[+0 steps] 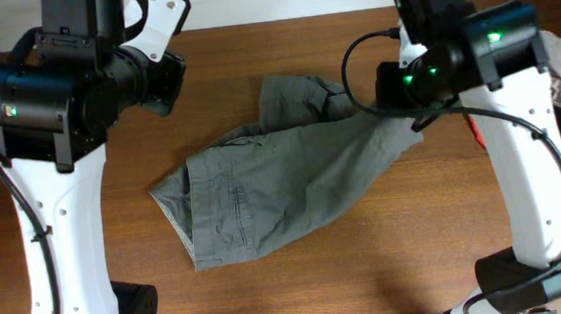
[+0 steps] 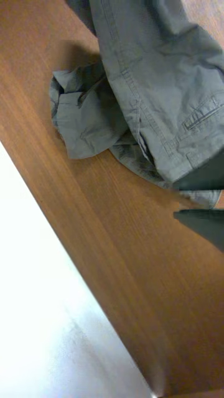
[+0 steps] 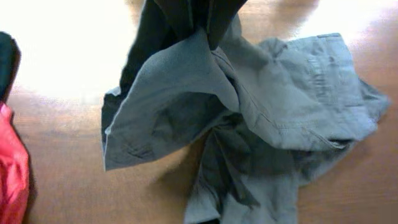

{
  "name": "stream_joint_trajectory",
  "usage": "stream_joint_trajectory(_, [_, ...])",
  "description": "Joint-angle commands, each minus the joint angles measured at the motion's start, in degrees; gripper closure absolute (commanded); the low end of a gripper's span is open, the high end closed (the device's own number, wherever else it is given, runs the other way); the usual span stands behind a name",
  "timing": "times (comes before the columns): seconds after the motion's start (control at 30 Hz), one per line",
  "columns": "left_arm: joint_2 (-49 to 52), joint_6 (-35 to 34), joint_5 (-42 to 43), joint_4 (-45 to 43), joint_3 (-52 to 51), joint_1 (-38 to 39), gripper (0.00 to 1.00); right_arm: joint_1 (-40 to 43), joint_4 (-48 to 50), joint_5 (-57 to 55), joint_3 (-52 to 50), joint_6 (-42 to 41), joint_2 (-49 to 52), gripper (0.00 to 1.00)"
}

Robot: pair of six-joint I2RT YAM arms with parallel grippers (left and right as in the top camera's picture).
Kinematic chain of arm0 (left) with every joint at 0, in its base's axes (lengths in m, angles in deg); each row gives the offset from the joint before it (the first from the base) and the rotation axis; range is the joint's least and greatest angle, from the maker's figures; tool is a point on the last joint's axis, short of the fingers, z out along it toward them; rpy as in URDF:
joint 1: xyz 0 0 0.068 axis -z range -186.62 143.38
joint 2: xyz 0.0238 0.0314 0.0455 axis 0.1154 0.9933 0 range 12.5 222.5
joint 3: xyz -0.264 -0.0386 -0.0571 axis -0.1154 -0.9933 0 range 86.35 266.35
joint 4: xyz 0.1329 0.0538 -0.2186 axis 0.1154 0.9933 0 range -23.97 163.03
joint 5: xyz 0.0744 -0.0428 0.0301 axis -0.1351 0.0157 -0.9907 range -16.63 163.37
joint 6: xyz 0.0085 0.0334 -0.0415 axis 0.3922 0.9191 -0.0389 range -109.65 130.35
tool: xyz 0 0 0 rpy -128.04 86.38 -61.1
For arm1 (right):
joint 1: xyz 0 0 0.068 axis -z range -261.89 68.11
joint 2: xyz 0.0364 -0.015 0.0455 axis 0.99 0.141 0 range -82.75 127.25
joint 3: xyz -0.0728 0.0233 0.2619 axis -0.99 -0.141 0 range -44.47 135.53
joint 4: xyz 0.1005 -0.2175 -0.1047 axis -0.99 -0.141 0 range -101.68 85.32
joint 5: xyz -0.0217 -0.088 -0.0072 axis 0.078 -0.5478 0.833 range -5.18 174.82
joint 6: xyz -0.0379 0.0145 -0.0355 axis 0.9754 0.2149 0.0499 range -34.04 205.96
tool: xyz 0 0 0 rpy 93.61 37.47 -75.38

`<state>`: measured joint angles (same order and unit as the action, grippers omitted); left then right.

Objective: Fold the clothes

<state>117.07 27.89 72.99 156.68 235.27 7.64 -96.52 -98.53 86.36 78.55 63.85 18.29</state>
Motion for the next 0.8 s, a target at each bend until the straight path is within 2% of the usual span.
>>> stream_joint_trajectory(0.0, [-0.5,-2.8,0.6,0.2,-0.2,-2.1,0.87,0.0,1.8,-1.2,-6.5,-4.6,-0.4,0.96])
stream_joint_trajectory(0.23, [-1.1,-5.1,0.9,0.5,-0.2,-6.9,0.86,-0.2,2.8,-0.2,-21.0,-5.4,-0.4,0.96])
stream_joint_trajectory(0.47, [-1.6,-5.1,3.9,0.3,-0.2,-9.4,0.82,-2.2,4.3,0.1,-29.4,-5.2,-0.5,0.95])
stream_joint_trajectory(0.53, [-1.6,-5.1,3.9,0.3,-0.2,-9.7,0.78,-2.3,6.5,-0.7,-30.2,-5.2,-0.5,0.90])
stream_joint_trajectory(0.63, [-1.4,-5.1,4.1,0.2,-0.4,-10.2,0.69,-1.9,12.5,-2.3,-30.2,-4.7,-0.5,0.75])
stream_joint_trajectory(0.7, [-1.4,-5.9,4.2,0.0,-1.3,-10.6,0.61,-1.7,17.8,-2.0,-30.2,-0.5,-0.6,0.66])
stream_joint_trajectory(0.77, [-1.4,-6.4,5.9,-0.2,-2.7,-11.3,0.54,-1.7,22.3,-2.0,-30.1,3.4,-0.7,0.53])
